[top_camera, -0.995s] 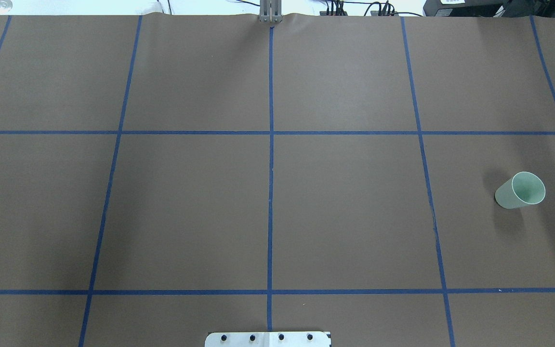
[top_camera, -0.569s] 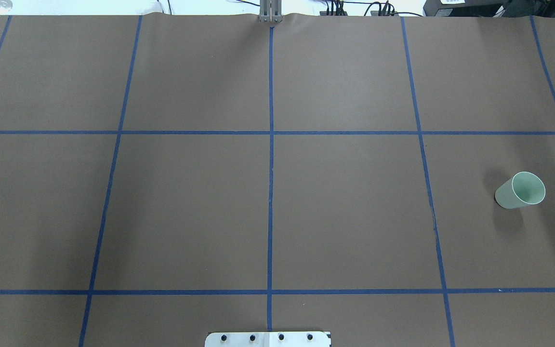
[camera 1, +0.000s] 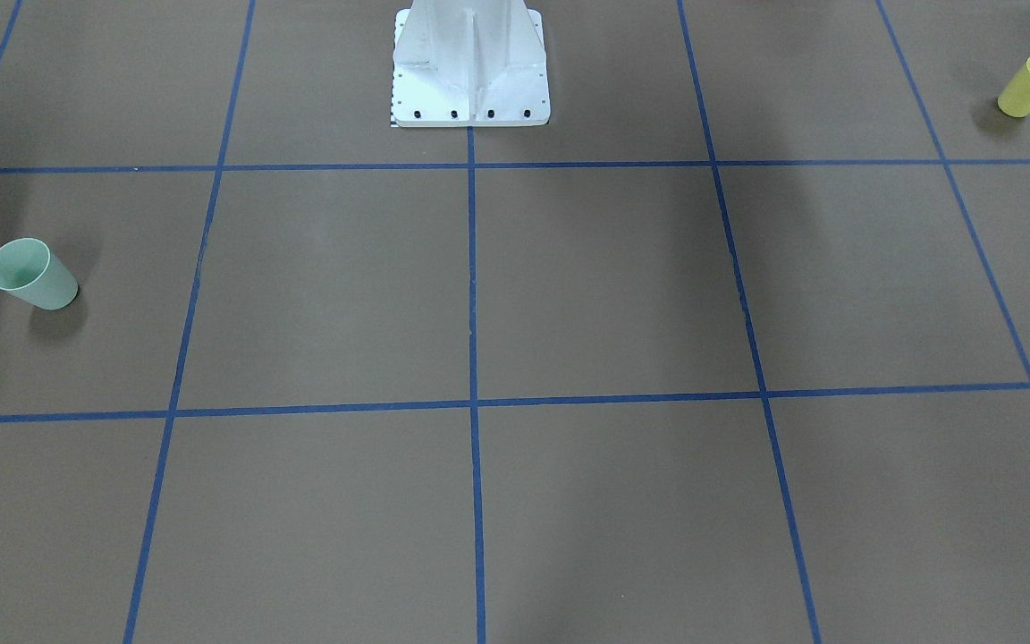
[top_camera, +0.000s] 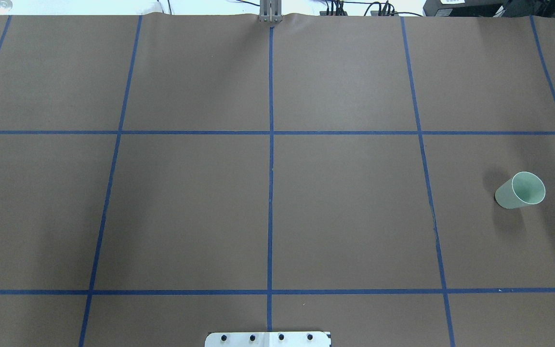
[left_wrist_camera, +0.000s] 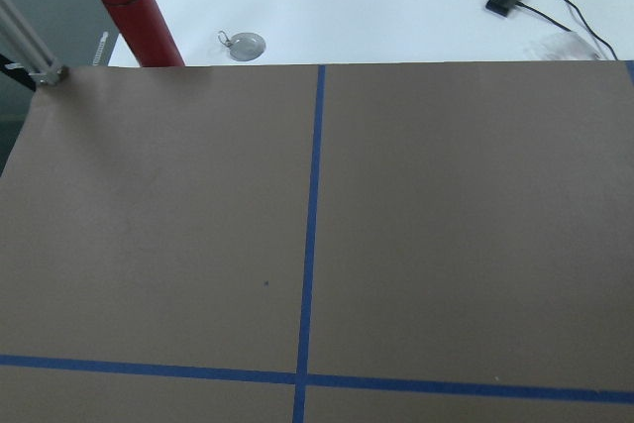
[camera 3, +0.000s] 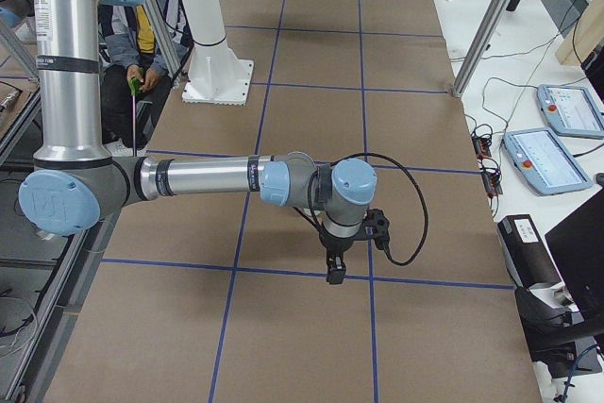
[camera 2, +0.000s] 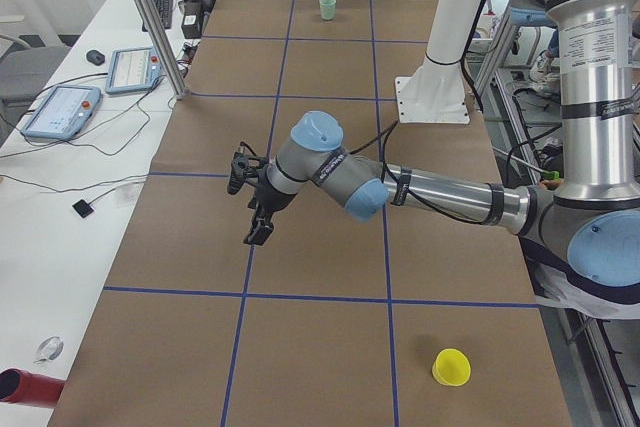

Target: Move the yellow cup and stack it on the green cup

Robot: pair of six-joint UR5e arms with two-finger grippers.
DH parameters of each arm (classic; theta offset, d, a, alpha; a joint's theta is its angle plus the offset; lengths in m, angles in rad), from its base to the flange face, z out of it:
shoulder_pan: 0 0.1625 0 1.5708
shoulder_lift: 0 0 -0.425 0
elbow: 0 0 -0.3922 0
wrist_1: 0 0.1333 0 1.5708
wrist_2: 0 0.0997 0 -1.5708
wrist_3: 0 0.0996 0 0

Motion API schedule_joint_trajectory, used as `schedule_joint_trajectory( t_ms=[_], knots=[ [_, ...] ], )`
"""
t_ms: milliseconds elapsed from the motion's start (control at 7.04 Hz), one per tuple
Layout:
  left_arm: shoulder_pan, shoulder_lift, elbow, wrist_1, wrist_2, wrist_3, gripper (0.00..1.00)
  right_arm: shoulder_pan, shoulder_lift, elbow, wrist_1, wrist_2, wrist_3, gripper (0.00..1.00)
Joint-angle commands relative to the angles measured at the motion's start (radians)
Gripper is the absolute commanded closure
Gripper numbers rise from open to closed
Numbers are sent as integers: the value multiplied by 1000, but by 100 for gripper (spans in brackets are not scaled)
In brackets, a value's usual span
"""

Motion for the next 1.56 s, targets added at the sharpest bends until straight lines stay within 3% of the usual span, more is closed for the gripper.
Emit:
schedule_joint_trajectory(
  t_ms=[0, 426, 569, 1137, 1421],
  knots=[
    [110, 7, -12, 8, 212, -273, 0, 0, -6, 2, 5, -1, 0, 0],
    [120, 186, -12, 20, 543, -482, 0, 0, -41, 2, 66, -1, 0, 1],
    [120, 208, -13, 110, 636, -554, 0, 0, -45, 2, 66, -1, 0, 0],
    [146, 210, -13, 584, 771, -953, 0, -2, -56, 3, 64, 5, -2, 1],
    [249, 213, -12, 794, 698, -1190, 0, -6, -56, 0, 63, 5, -2, 0]
  ],
)
